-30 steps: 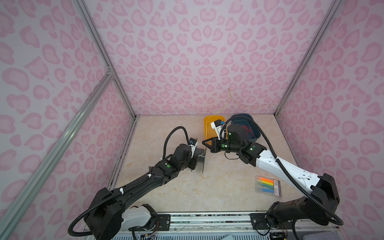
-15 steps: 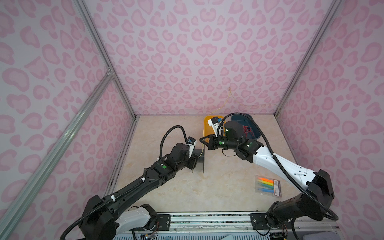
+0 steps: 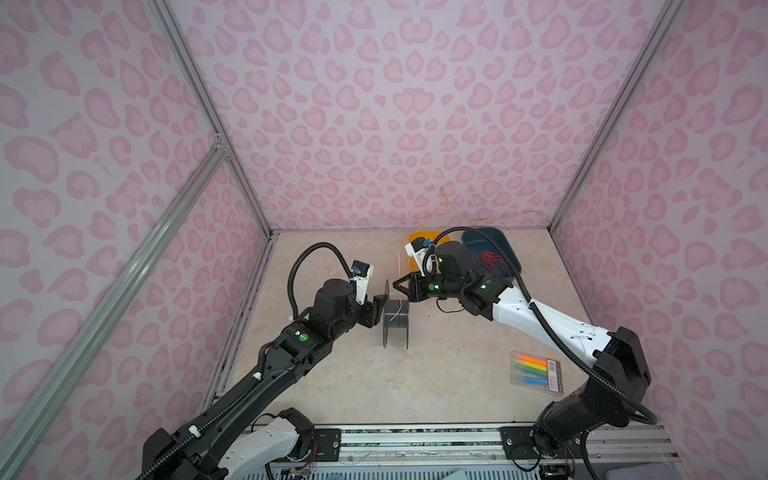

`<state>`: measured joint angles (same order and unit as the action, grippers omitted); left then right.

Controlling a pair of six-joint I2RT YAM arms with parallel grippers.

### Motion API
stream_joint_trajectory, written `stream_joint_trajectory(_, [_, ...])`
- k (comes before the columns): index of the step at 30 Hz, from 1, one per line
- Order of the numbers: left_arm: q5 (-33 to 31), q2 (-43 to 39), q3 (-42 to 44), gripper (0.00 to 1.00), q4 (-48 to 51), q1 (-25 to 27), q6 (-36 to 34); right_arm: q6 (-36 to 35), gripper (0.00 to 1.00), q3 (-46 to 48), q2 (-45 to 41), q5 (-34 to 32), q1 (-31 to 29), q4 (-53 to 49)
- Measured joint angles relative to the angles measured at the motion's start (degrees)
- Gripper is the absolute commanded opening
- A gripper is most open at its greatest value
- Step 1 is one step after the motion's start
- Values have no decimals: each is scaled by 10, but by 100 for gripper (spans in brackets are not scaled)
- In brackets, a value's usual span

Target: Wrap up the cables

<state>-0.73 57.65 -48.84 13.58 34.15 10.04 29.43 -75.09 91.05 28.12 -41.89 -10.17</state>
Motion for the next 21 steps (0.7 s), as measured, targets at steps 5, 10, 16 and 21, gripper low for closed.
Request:
stream_joint_trajectory(5, [63, 2, 16, 72, 17, -2, 21, 2, 0, -10, 11, 13, -5, 0])
stream_joint_trajectory(10, [100, 37, 31, 72, 17, -2, 35, 5, 0, -17, 21, 23, -6, 9])
stream_joint_trajectory(16, [104, 86, 30, 71, 16, 13, 38, 18, 0, -18, 37, 47, -2, 26])
stream_joint_trajectory(21, [61, 118, 13, 67, 13, 37, 33, 45, 0, -12, 43, 74, 11, 54])
